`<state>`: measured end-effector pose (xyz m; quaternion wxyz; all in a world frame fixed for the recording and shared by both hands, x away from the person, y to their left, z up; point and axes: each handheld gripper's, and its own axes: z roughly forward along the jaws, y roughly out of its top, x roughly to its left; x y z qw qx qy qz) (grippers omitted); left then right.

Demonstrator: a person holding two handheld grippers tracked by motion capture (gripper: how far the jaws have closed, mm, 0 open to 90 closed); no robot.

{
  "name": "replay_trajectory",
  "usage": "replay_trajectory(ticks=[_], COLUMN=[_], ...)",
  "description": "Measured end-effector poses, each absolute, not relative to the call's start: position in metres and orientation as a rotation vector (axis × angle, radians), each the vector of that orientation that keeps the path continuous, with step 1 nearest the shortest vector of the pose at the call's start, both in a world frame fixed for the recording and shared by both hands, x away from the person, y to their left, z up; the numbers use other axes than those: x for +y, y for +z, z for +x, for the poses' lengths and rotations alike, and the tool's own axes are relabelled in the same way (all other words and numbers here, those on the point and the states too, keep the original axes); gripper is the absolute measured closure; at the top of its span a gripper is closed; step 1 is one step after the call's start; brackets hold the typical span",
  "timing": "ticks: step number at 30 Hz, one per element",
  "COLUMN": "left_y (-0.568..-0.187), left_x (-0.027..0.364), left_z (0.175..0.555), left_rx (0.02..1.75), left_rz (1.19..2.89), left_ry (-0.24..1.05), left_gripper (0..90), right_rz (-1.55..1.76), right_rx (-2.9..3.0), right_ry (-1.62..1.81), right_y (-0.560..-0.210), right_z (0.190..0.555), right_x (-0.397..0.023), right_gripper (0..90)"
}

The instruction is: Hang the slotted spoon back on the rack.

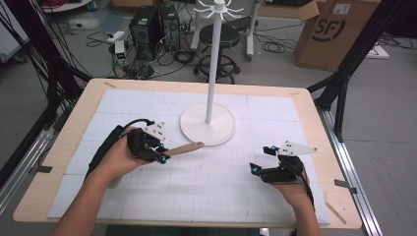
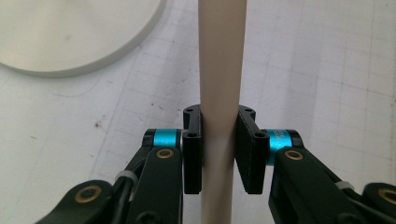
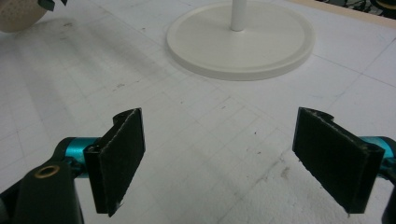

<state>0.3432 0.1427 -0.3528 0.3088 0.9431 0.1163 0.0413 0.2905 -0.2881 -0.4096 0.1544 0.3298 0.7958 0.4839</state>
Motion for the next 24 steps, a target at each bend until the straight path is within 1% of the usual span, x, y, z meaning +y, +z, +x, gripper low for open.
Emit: replay_trajectory(ticks=[10, 16, 24], left_y=[-0.317, -0.296, -0.278], left_x=[0.160, 0.174, 0.186], left_z=[0.333, 0.325, 0.317], left_rx=[0.285, 0.265, 0.232], left_rz=[2.383, 2.278, 2.161], left_ry=[0.122, 0.132, 0.147], left_gripper=[74.5, 74.5, 74.5], right_rz=[0.932, 0.929, 0.906], right_rx=[2.305, 2.326, 2.318], right_ry=[1.399, 1.374, 1.396], right_y=[-0.408, -0.410, -0.405], right_z=[0.290, 0.291, 0.289], right_x=[-0.281, -0.278, -0.273], right_gripper=[15.9, 15.9, 15.9])
